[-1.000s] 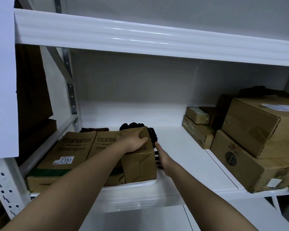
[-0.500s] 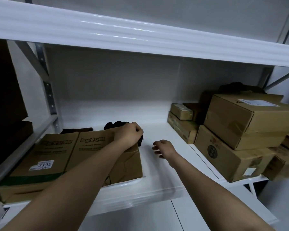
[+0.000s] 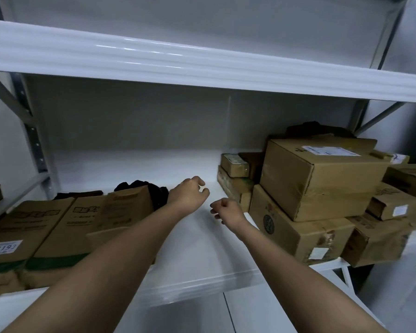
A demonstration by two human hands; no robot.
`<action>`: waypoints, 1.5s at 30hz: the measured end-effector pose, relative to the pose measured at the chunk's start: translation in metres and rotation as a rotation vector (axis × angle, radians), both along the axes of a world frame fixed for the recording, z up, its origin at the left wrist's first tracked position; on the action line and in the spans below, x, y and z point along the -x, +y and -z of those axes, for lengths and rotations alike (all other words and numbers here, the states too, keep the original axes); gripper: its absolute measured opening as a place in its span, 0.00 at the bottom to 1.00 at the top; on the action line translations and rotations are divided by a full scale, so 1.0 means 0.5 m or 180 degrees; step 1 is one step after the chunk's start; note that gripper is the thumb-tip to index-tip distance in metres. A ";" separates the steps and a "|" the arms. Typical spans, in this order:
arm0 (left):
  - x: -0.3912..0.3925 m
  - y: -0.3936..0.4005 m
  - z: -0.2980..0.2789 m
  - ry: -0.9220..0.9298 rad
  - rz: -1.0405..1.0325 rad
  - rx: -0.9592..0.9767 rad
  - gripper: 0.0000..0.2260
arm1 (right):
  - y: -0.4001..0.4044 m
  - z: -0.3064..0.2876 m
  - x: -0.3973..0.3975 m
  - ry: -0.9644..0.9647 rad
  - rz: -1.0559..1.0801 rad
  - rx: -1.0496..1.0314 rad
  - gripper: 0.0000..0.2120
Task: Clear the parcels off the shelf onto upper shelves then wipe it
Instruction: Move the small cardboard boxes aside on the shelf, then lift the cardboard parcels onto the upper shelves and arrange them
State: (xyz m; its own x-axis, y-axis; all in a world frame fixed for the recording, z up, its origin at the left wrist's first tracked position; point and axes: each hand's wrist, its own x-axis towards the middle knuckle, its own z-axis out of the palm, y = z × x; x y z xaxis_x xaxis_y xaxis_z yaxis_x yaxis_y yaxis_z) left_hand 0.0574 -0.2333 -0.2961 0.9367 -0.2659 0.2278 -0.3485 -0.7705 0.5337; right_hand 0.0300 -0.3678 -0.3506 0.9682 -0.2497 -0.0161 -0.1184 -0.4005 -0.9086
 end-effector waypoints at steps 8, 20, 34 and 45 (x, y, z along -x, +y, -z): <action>0.017 -0.155 0.022 0.0329 0.0140 0.0148 0.20 | -0.107 -0.021 0.013 -0.0411 -0.0224 0.0286 0.09; 0.000 -0.219 0.026 0.0627 0.0354 0.0464 0.19 | -0.165 -0.041 0.006 -0.0649 -0.0091 -0.0156 0.12; -0.023 -0.228 -0.001 0.0846 0.0634 0.1283 0.24 | -0.159 -0.105 0.051 -0.1269 0.0480 0.0039 0.10; 0.050 -0.338 -0.063 0.1497 0.0782 0.2581 0.27 | -0.264 -0.218 0.144 -0.3017 0.1136 0.0879 0.11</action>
